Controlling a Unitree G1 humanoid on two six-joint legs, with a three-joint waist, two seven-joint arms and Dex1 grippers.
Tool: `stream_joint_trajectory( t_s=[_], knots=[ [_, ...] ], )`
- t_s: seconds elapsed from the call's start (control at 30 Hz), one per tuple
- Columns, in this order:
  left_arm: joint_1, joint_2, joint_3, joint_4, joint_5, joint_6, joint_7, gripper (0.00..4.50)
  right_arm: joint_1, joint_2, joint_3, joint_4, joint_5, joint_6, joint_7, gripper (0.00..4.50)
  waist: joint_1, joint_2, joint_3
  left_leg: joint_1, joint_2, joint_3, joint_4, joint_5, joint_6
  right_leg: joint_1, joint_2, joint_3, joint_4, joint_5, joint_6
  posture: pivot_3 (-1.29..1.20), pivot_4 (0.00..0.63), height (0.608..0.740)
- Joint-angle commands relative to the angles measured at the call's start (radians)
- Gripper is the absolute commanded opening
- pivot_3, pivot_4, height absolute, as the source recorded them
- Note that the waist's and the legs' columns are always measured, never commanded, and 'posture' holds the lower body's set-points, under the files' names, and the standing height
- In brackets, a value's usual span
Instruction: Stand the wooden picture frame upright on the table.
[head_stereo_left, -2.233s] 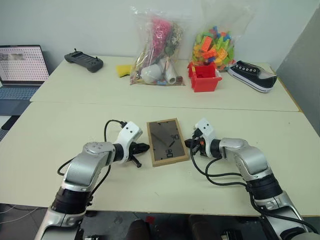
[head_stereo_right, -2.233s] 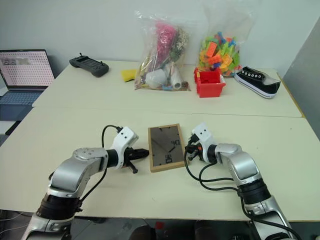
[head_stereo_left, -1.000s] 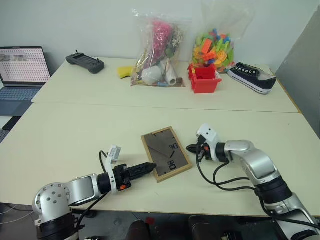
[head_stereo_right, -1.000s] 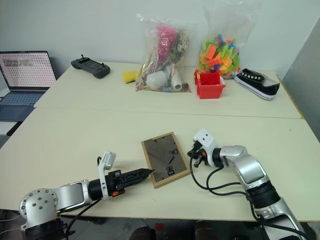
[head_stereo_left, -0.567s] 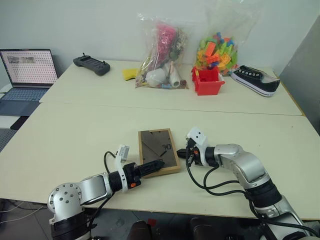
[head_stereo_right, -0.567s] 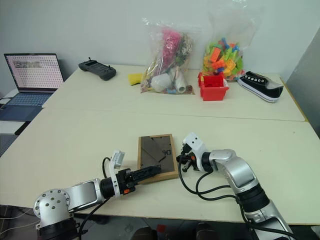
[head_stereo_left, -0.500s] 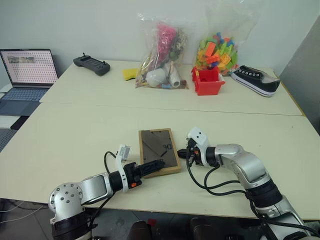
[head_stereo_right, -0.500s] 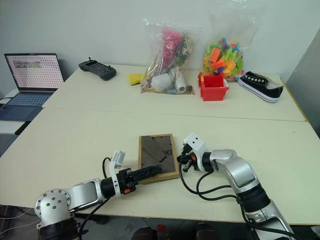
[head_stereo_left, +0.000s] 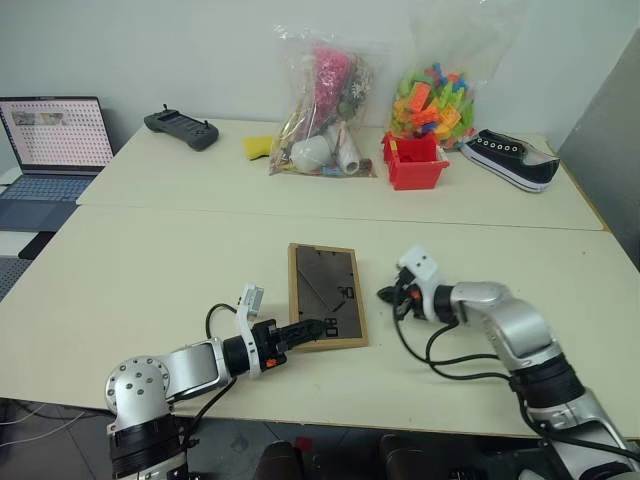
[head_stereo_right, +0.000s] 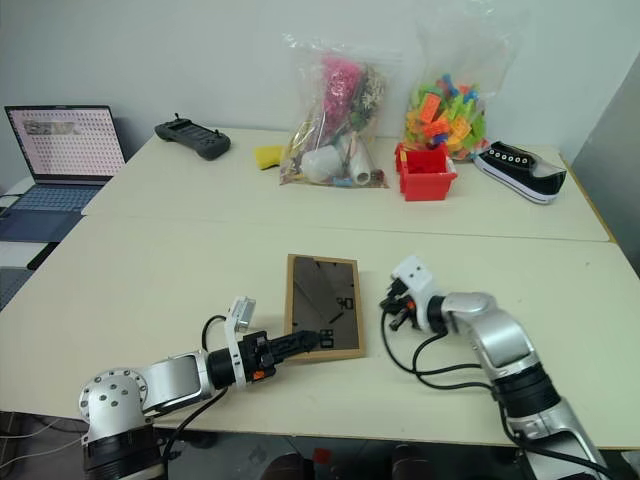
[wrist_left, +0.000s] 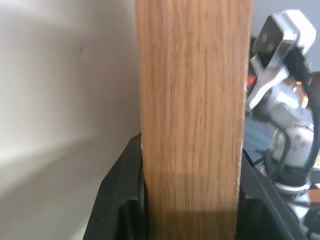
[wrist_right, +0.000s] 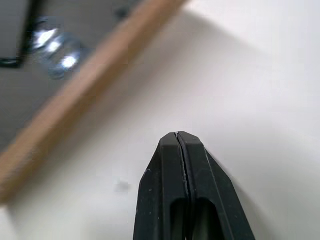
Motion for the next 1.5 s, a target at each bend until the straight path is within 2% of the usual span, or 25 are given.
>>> stream_joint_trajectory(
  t_s=[0.03, 0.1, 0.23, 0.4, 0.53, 0.73, 0.9, 1.07, 1.17, 1.23, 1.3, 1.37, 1.43, 1.5],
  knots=[
    [-0.097, 0.089, -0.061, -0.037, -0.016, -0.043, -0.13, 1.29, -0.11, -0.013, -0.129, -0.04, 0.157, 0.082, 0.092, 0.76, -0.001, -0.001, 0.002, -0.001, 0.0, 0.0, 0.0, 0.0, 0.0, -0.001, 0.001, 0.0, 0.0, 0.0, 0.0, 0.0, 0.15, 0.74],
    [-0.15, 0.137, -0.083, -0.01, -0.006, -0.064, -0.196, 1.29, -0.178, -0.002, -0.19, -0.032, 0.242, 0.148, 0.114, 1.35, -0.005, -0.001, 0.005, -0.001, 0.001, -0.002, -0.001, 0.0, 0.0, -0.002, 0.002, 0.0, 0.001, 0.0, 0.0, 0.0, 0.15, 0.74],
    [-0.2, 0.227, -0.149, 0.0, 0.054, -0.146, -0.341, 1.29, -0.273, 0.015, -0.241, -0.025, 0.353, 0.232, 0.139, 2.12, -0.009, -0.001, 0.006, -0.001, 0.001, -0.002, -0.003, 0.0, 0.0, -0.003, 0.002, 0.0, -0.001, 0.0, 0.0, 0.0, 0.15, 0.74],
    [-0.247, 0.299, -0.224, 0.003, 0.149, -0.274, -0.48, 1.29, -0.344, 0.059, -0.206, 0.0, 0.381, 0.239, 0.126, 3.4, -0.008, -0.001, 0.006, -0.002, 0.001, -0.001, -0.003, 0.0, 0.0, -0.003, 0.002, 0.0, -0.002, 0.0, -0.001, 0.0, 0.15, 0.74],
    [-0.267, 0.308, -0.251, 0.004, 0.187, -0.322, -0.523, 1.29, -0.366, 0.107, -0.165, -0.009, 0.374, 0.224, 0.099, 4.36, -0.007, -0.001, 0.007, -0.002, 0.001, -0.001, -0.003, 0.0, 0.0, -0.003, 0.002, 0.0, -0.001, 0.0, 0.0, 0.0, 0.15, 0.74],
    [-0.268, 0.301, -0.267, 0.012, 0.223, -0.349, -0.538, 1.29, -0.359, 0.18, -0.107, -0.064, 0.377, 0.22, 0.057, 4.45, -0.008, -0.001, 0.007, -0.005, 0.002, -0.002, -0.003, 0.0, 0.0, -0.007, 0.002, 0.0, -0.001, 0.0, 0.0, 0.0, 0.15, 0.74],
    [-0.245, 0.314, -0.275, -0.003, 0.231, -0.346, -0.561, 1.29, -0.317, 0.168, -0.156, -0.166, 0.496, 0.297, 0.082, 4.45, -0.003, -0.001, 0.007, -0.01, 0.002, -0.002, -0.001, 0.0, 0.0, -0.01, 0.002, -0.002, -0.001, 0.0, 0.0, 0.0, 0.15, 0.74],
    [-0.239, 0.314, -0.23, 0.015, 0.186, -0.308, -0.565, 1.29, -0.258, 0.035, -0.27, -0.248, 0.67, 0.426, 0.142, 4.45, 0.004, -0.001, 0.007, -0.013, 0.002, -0.004, 0.0, 0.0, 0.0, -0.011, 0.001, -0.005, -0.001, 0.0, 0.0, 0.0, 0.15, 0.74],
    [-0.224, 0.329, -0.22, 0.016, 0.142, -0.259, -0.571, 1.29, -0.209, -0.062, -0.282, -0.279, 0.653, 0.392, 0.161, 4.45, 0.0, -0.001, 0.007, -0.014, 0.001, -0.004, 0.001, 0.0, 0.0, -0.011, 0.001, -0.004, -0.001, 0.0, 0.0, 0.0, 0.15, 0.74],
    [-0.217, 0.33, -0.211, 0.014, 0.102, -0.22, -0.564, 1.29, -0.174, -0.126, -0.275, -0.288, 0.594, 0.326, 0.162, 4.45, -0.001, -0.001, 0.007, -0.014, 0.001, -0.005, 0.0, 0.0, 0.0, -0.011, 0.001, -0.005, -0.001, 0.0, 0.0, 0.0, 0.15, 0.74],
    [-0.224, 0.315, -0.188, 0.036, 0.046, -0.154, -0.518, 1.29, -0.099, -0.211, -0.188, -0.283, 0.35, 0.033, 0.151, 4.45, -0.002, -0.001, 0.007, -0.014, 0.001, -0.005, 0.0, 0.0, 0.0, -0.011, 0.001, -0.005, -0.001, 0.0, 0.0, 0.0, 0.15, 0.74],
    [-0.238, 0.293, -0.162, 0.078, -0.021, -0.08, -0.462, 1.29, -0.028, -0.284, -0.081, -0.221, 0.015, -0.443, 0.101, 4.45, -0.002, -0.001, 0.007, -0.014, 0.001, -0.005, 0.001, 0.0, 0.0, -0.011, 0.001, -0.005, -0.001, 0.0, 0.0, 0.0, 0.15, 0.74],
    [-0.259, 0.267, -0.138, 0.138, -0.11, -0.015, -0.395, 1.29, 0.005, -0.33, -0.02, -0.082, -0.261, -0.925, -0.018, 4.45, -0.003, -0.002, 0.007, -0.014, 0.0, -0.005, 0.001, 0.0, 0.0, -0.011, 0.001, -0.004, -0.001, 0.0, 0.001, 0.0, 0.15, 0.74],
    [-0.274, 0.251, -0.126, 0.186, -0.192, 0.022, -0.336, 1.29, 0.0, -0.344, 0.006, 0.044, -0.43, -1.222, -0.146, 4.45, -0.005, -0.002, 0.008, -0.014, 0.0, -0.005, 0.002, 0.0, 0.0, -0.012, 0.001, -0.004, -0.001, 0.0, 0.002, 0.0, 0.15, 0.74]
  ],
)
